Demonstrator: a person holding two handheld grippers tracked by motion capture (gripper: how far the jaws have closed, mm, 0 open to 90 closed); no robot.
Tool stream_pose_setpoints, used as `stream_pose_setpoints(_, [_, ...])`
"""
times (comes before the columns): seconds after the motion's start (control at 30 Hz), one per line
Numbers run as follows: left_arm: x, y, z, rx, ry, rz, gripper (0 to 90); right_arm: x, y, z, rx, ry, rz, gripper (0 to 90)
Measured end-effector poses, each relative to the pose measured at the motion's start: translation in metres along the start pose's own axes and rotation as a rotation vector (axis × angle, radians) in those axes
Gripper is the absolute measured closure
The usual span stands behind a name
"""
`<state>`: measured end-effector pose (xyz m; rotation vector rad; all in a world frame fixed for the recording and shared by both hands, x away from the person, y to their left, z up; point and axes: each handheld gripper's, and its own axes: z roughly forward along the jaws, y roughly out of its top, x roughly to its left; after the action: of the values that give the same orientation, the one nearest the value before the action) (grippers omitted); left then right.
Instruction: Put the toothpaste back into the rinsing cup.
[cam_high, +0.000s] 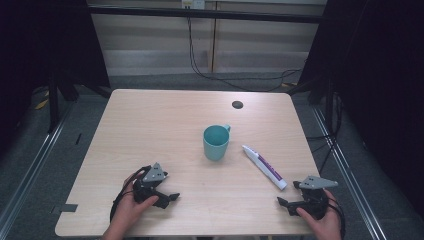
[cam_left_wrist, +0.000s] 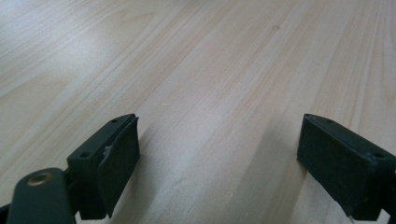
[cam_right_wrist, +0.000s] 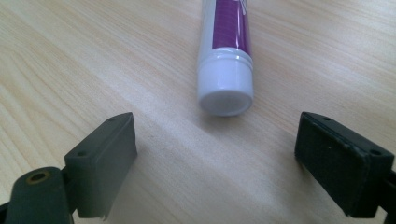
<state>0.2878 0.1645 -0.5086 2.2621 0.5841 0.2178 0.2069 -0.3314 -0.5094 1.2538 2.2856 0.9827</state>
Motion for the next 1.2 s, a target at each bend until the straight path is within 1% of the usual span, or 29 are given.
stream_pose_setpoints(0.1, [0.0,0.0,0.0,0.0,0.0,0.001,12.7,0.0,0.001,0.001,0.0,-0.008,0.006,11.7])
stream_pose_setpoints(0.17, [0.0,0.0,0.0,0.001,-0.001,0.0,12.7,0.002,0.002,0.001,0.003,-0.017,0.022,11.4])
stream_pose_setpoints(0.27, [0.0,0.0,0.0,-0.001,-0.001,0.0,12.7,0.002,0.007,0.002,0.048,-0.018,0.025,12.2])
stream_pose_setpoints(0.4, [0.0,0.0,0.0,-0.001,-0.001,0.0,12.7,0.002,0.018,0.003,0.122,-0.014,0.029,15.4])
stream_pose_setpoints(0.47, [0.0,0.0,0.0,-0.001,-0.005,-0.001,12.7,0.001,0.025,0.004,0.161,-0.002,0.029,16.6])
stream_pose_setpoints(0.53, [0.0,0.0,0.0,-0.001,-0.005,-0.001,12.7,0.0,0.033,0.005,0.174,0.017,0.039,17.5])
stream_pose_setpoints(0.63, [0.0,0.0,0.0,-0.001,-0.005,-0.001,12.7,0.0,0.047,0.005,0.203,0.012,0.043,19.0])
stream_pose_setpoints(0.73, [0.0,0.0,0.0,0.0,-0.005,0.001,12.7,-0.002,0.061,0.011,0.245,0.015,0.025,19.9])
stream_pose_setpoints(0.87, [0.0,0.0,0.0,-0.001,-0.004,0.0,12.7,-0.004,0.075,0.018,0.277,0.015,0.009,20.1])
stream_pose_setpoints(1.13, [0.0,0.0,0.0,-0.001,-0.005,0.0,12.7,-0.007,0.094,0.033,0.344,0.011,-0.024,21.5])
stream_pose_setpoints(1.2, [0.0,0.0,0.0,-0.001,-0.005,0.0,12.7,-0.008,0.098,0.037,0.351,0.012,-0.029,22.5])
